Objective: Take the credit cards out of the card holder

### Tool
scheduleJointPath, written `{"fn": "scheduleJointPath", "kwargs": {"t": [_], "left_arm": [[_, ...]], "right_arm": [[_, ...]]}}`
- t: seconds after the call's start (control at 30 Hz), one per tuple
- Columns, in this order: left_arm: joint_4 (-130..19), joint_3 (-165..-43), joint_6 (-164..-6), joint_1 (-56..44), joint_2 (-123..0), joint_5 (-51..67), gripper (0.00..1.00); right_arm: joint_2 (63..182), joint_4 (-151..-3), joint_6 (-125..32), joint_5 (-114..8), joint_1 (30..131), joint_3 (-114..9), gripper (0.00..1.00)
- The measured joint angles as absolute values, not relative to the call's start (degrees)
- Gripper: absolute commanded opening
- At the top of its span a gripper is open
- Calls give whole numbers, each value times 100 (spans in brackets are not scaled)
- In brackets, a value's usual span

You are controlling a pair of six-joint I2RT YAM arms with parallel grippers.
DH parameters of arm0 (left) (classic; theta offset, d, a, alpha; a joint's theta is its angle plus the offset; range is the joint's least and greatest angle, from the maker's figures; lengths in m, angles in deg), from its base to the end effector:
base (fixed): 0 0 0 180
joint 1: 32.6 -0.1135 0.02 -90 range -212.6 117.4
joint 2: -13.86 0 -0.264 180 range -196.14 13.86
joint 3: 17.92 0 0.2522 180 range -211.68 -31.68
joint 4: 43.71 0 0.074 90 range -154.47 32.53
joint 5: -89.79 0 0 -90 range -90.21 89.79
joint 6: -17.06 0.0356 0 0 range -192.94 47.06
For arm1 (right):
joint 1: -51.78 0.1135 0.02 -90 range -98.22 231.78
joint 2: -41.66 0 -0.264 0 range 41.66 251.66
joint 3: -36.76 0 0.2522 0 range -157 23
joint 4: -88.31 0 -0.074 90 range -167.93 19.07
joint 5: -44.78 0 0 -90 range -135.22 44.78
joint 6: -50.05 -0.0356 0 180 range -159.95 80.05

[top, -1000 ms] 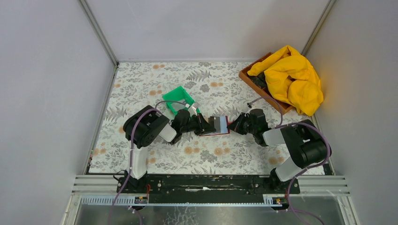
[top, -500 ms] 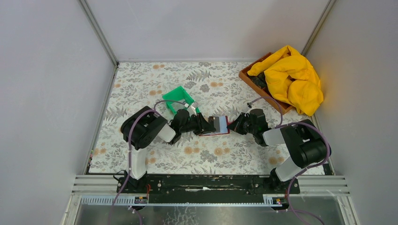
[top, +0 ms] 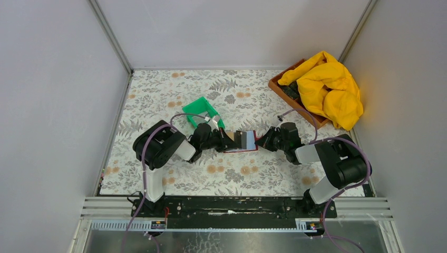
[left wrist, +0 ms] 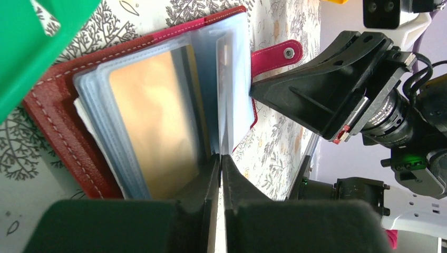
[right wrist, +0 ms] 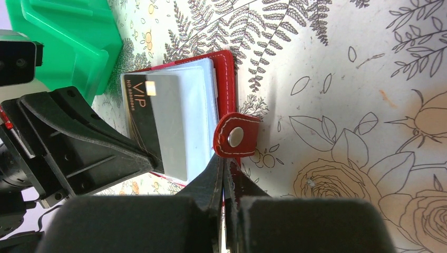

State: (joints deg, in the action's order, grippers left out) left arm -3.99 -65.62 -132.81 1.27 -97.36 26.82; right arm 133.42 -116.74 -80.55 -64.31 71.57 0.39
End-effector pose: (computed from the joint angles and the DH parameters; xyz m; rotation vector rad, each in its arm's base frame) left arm 0.2606 -0.1944 0.0912 -0.1628 2.2742 -1.4418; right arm 0.2447 0.1004 0.1154 0.1899 2.2164 0.9604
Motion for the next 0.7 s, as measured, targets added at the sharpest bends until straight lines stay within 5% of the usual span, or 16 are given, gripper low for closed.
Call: {"fn": "scheduleJointPath", "kwargs": {"t": [0.37,0.7], "left_arm": [[-448,-6509,-13168,103,-9624,2662,0],[-2576,-6269,-11902,-315,-7463,2077,0]], "right_arm": [[13342,-11680,-8055,-6435,7157,39,0],[13502,-11855,-8077,-6545,7157,-11,0]]}}
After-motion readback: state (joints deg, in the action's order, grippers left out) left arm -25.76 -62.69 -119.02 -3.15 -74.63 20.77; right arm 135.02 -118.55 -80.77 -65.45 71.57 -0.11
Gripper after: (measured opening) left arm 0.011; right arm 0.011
